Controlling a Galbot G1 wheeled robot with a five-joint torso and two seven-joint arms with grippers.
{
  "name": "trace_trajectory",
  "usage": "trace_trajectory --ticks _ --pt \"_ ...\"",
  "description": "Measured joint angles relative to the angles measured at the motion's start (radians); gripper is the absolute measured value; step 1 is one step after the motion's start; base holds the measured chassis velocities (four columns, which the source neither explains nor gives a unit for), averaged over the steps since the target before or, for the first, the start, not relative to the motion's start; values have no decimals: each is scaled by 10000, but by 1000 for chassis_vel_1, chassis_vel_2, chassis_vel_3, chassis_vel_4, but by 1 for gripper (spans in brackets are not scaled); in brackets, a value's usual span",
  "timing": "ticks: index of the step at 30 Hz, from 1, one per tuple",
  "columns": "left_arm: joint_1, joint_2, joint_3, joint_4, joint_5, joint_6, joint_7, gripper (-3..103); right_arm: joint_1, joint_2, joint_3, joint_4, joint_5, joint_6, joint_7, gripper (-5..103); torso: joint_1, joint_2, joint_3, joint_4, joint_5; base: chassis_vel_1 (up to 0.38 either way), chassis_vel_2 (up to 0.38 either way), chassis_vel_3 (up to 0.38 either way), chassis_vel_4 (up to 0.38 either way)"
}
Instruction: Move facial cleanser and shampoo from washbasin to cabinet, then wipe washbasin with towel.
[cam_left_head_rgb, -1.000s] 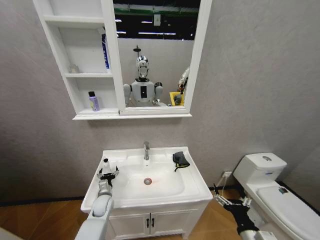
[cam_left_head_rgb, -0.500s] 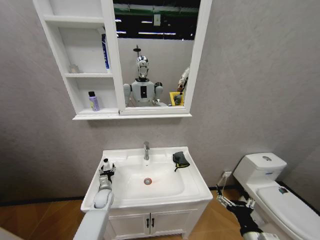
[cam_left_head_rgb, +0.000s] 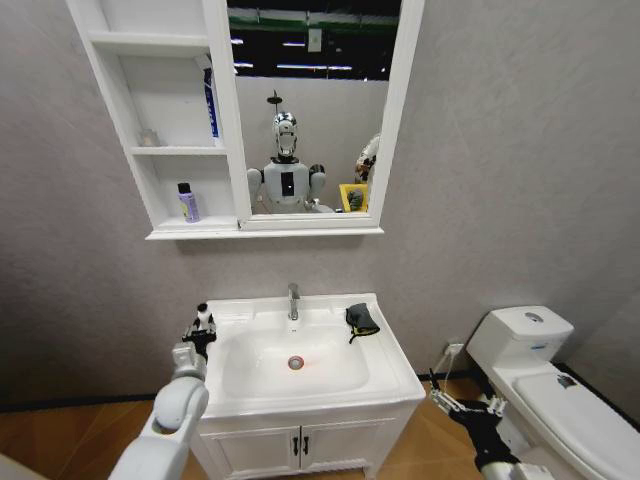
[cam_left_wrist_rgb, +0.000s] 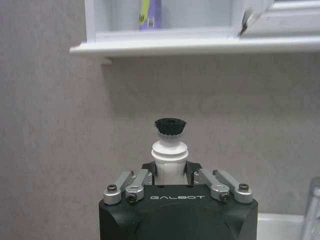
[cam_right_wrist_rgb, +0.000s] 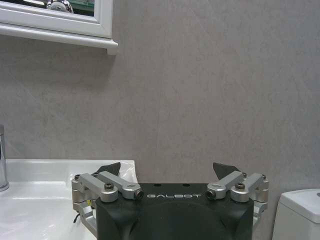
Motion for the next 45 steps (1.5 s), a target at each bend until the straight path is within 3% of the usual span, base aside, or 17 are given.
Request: trace_trajectory --ticks 2,3,4,5,7,8,9,12,14,15,17,19,21,23,29,35,45 --pt "-68 178 35 -321 -327 267 -200 30 -10 11 -13 0 -9 13 0 100 0 0 0 0 -1 0 0 0 0" --pt "-211 507 68 -829 -914 716 -467 30 -28 31 -27 -9 -28 50 0 100 0 0 0 -1 -1 0 0 0 0" --pt "-521 1147 80 -1571 -2025 1404 -941 30 -103 82 -42 -43 -53 134 0 100 0 0 0 0 0 0 0 0 0" --pt "-764 1527 66 -1875 -2644 1719 -1154 30 -169 108 -50 -66 -64 199 -4 100 0 0 0 0 0 0 0 0 0" --pt "-966 1788 34 -2034 -3068 1912 -1277 30 -213 119 -58 -79 -70 240 -5 100 0 0 0 1 -3 0 0 0 0" --pt "-1591 2417 -29 -2221 -4048 2319 -1582 30 -303 132 -84 -121 -90 346 -6 100 -1 0 0 1 -2 0 0 0 0" --pt "-2154 2847 -29 -2214 -4743 2557 -1834 30 -356 145 -100 -149 -116 415 -6 100 0 0 0 1 -1 0 0 0 0" --pt "-2787 3227 5 -2096 -5361 2759 -2029 30 -396 160 -121 -162 -140 467 -6 100 0 0 0 0 0 0 0 0 0" --pt "-5007 4143 350 -1148 -6762 3211 -2126 30 -473 247 -134 -154 -167 527 -11 100 2 -1 2 0 -3 0 0 0 0" --pt "-5007 4143 350 -1148 -6762 3211 -2126 30 -473 247 -134 -154 -167 527 -11 100 2 -1 2 0 -3 0 0 0 0" --pt "-6757 4459 969 -250 -7520 3254 -1988 30 -513 262 -99 -78 -169 538 -14 100 3 0 2 2 0 0 0 0 0" --pt "-7371 4517 1313 134 -7661 3257 -1853 30 -540 266 -83 -30 -168 538 -14 100 4 -1 2 2 1 0 0 0 0" --pt "-8670 4533 2231 1065 -7783 3257 -1500 30 -608 279 -57 111 -118 503 -14 100 4 0 2 -1 0 0 0 0 0" --pt "-8990 4507 2469 1318 -7802 3257 -1419 30 -617 279 -47 137 -112 490 -15 100 4 -1 3 0 -2 0 0 0 0" --pt "-11203 4025 4033 3174 -7826 3222 -809 30 -717 291 17 240 -102 454 -6 100 3 -2 2 -1 1 0 0 0 0" --pt "-11902 3707 4671 4195 -7326 3193 -233 30 -1030 322 19 465 170 497 13 100 3 -2 2 3 0 0 0 0 0" --pt "-12364 2988 5256 5190 -6745 3172 153 30 -1080 326 110 512 226 542 38 100 4 -2 2 -2 1 0 0 0 0"
